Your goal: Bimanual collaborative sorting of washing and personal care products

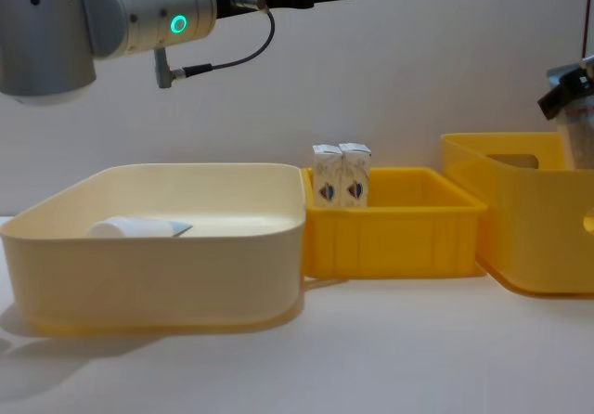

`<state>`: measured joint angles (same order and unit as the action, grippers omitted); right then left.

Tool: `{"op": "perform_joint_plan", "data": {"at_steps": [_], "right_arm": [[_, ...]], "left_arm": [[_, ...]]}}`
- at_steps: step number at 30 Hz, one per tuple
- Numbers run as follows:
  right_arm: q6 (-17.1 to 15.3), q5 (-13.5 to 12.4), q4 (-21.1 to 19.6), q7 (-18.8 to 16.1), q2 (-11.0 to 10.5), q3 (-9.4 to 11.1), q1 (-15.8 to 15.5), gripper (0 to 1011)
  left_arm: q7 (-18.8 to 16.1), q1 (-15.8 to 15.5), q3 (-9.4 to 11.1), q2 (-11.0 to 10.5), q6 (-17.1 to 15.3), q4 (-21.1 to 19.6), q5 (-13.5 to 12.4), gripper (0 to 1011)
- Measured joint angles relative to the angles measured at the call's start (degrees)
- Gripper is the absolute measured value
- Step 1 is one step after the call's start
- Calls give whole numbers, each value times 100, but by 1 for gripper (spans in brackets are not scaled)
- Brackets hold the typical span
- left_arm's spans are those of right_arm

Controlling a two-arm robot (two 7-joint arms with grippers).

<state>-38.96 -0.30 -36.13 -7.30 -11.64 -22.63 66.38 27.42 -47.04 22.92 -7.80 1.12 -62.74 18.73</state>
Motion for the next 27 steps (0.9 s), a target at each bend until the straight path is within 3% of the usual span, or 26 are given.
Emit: {"op": "perform_joint_plan", "data": {"at_steps": [11, 16, 27], "right_arm": [[-95, 244, 584, -1426, -119, -601, 564, 1001], [166, 485, 1561, -2184, 30, -941, 1156, 1001], [438, 712, 2528, -2858, 198, -1253, 1726, 1001]], "left_arm": [[0, 0, 0, 0, 0, 0, 0, 1000], [0, 0, 0, 2, 0, -1, 0, 1000], [0, 0, 0, 0, 0, 0, 0, 1000]]}}
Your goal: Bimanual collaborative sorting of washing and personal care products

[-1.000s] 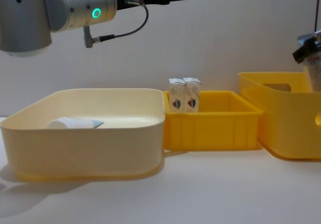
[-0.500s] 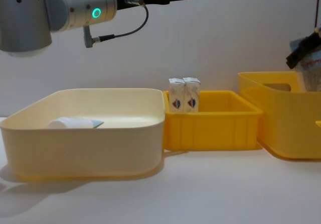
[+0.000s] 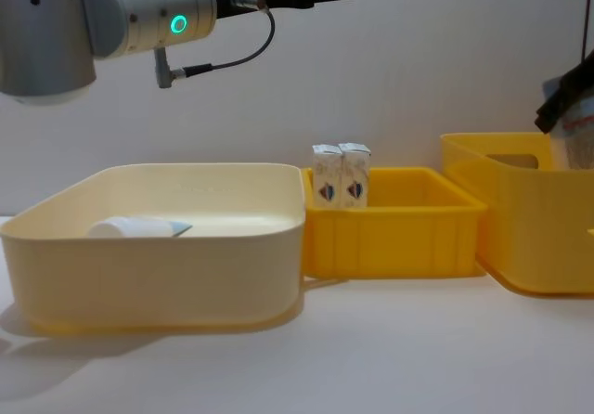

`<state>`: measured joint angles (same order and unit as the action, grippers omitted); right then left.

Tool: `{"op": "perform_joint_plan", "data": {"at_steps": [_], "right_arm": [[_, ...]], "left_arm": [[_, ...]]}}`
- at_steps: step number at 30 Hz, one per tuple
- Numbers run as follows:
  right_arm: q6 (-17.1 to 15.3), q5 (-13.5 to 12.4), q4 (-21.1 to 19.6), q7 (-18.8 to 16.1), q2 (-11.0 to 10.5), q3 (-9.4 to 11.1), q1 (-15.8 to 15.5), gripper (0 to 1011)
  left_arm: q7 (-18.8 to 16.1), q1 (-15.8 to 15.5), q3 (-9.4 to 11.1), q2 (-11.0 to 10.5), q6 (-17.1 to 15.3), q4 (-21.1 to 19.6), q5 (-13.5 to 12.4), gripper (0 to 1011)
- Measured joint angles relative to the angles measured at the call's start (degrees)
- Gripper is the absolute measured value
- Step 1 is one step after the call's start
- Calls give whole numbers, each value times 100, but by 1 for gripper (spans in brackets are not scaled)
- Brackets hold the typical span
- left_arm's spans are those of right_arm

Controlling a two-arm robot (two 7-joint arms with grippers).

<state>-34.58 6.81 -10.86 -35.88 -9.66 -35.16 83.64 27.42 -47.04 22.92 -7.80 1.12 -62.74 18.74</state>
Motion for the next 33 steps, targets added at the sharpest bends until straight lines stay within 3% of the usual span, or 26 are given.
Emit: {"op": "perform_joint_plan", "data": {"at_steps": [11, 33], "right_arm": [[123, 100, 407, -295, 70, -128, 244, 1001], [192, 155, 654, -472, 113, -205, 388, 1001]], "left_arm": [[0, 0, 0, 0, 0, 0, 0, 1000], [0, 0, 0, 1, 0, 0, 0, 1000]]}}
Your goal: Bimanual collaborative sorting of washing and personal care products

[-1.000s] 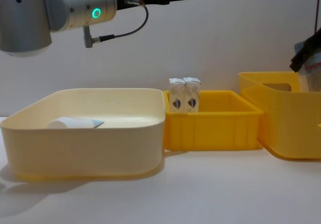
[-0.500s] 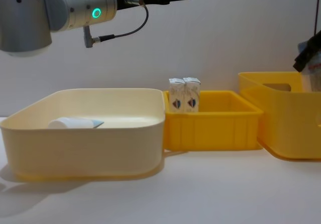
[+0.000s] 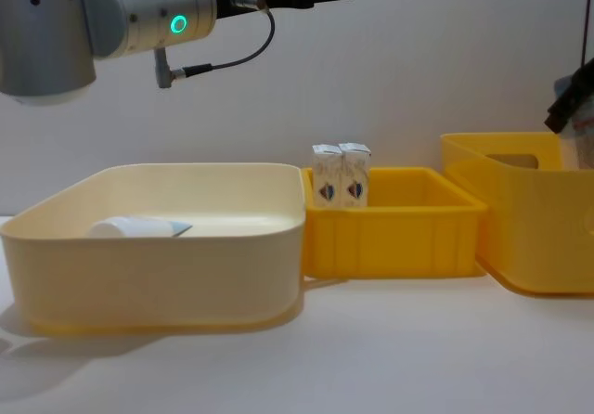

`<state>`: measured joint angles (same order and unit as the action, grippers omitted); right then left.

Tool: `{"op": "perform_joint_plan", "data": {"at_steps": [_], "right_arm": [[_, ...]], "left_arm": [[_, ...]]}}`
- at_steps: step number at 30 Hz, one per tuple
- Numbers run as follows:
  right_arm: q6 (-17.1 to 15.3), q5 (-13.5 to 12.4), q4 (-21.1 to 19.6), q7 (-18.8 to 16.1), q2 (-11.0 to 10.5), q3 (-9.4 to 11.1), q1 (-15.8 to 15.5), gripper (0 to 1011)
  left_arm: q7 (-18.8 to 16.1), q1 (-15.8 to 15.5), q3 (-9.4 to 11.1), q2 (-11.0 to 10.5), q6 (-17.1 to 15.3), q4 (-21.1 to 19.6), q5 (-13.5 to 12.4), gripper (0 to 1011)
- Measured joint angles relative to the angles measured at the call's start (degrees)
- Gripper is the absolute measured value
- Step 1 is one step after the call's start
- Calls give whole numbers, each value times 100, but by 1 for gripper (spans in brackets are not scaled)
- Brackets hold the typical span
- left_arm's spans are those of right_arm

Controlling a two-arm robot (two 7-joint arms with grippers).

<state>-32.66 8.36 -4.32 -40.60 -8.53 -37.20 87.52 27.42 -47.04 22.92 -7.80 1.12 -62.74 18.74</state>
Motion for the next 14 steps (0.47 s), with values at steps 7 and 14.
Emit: {"op": "perform_joint_plan", "data": {"at_steps": [7, 14], "right_arm": [[5, 5, 22, -12, 4, -7, 12, 1001], [8, 10, 33, -22, 8, -11, 18, 1001]], "left_arm": [[0, 0, 0, 0, 0, 0, 0, 1000], [0, 0, 0, 0, 0, 0, 0, 1000]]}}
